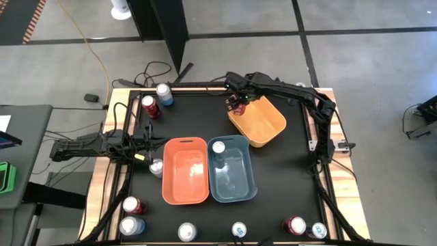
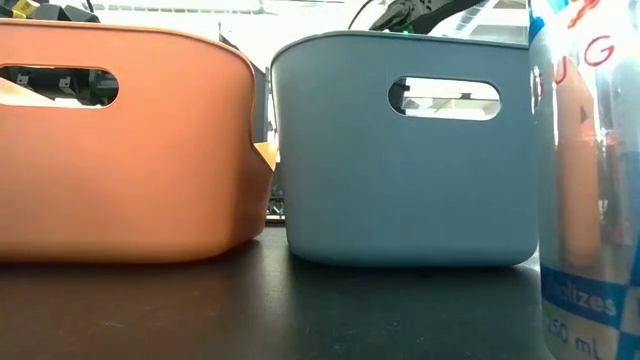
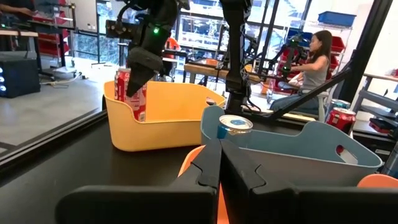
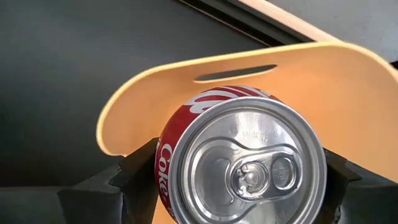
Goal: Sort soda cans
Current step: Put the top right red soda can into the yellow bin
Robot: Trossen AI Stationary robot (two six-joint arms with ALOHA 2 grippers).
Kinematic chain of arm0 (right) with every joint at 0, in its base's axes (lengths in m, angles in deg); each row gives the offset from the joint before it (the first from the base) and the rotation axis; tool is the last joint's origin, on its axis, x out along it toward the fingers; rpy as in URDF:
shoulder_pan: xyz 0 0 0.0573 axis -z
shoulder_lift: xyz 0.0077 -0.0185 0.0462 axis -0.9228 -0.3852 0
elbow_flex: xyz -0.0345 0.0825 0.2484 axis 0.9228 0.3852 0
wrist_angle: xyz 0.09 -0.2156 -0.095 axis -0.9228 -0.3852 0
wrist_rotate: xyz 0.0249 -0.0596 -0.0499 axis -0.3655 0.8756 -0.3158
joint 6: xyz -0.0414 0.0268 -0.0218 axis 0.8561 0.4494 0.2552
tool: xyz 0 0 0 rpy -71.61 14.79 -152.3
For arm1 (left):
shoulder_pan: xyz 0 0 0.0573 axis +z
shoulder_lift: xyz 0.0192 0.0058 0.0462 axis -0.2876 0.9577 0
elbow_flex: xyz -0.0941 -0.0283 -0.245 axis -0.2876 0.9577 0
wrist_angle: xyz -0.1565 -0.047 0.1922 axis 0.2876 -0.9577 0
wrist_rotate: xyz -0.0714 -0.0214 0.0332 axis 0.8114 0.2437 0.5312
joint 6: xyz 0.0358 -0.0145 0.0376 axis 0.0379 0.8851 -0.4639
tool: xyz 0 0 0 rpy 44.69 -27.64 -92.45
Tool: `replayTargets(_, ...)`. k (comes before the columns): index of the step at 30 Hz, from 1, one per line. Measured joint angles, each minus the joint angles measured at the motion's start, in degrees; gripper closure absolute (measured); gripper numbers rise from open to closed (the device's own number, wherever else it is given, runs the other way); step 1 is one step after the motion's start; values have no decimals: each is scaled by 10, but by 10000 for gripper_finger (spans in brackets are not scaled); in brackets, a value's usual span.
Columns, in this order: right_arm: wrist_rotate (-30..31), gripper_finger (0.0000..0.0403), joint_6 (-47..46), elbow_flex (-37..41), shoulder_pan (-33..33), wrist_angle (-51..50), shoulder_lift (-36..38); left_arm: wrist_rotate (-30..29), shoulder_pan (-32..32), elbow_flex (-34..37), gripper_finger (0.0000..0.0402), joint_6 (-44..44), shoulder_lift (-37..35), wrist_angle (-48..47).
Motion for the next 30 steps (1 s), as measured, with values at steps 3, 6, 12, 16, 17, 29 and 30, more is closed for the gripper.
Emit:
replayTargets(3,0,100,-7,8,-1,4,0,0,0,0,401,0,0,0)
replayTargets(6,0,100,-9,8,-1,8,0,0,0,0,401,0,0,0)
replayTargets(12,0,100,-19,7,-2,20,-6,0,0,0,401,1,0,0)
replayTargets(16,-3,93,-23,7,-5,21,-36,0,0,0,401,1,0,0)
replayTargets(17,-4,92,-23,7,-5,22,-43,0,0,0,401,1,0,0)
replayTargets(29,-7,91,-16,-6,-12,44,-71,0,0,0,401,2,0,-6)
replayTargets(30,-8,91,-16,-8,-12,44,-72,0,0,0,401,2,0,-6)
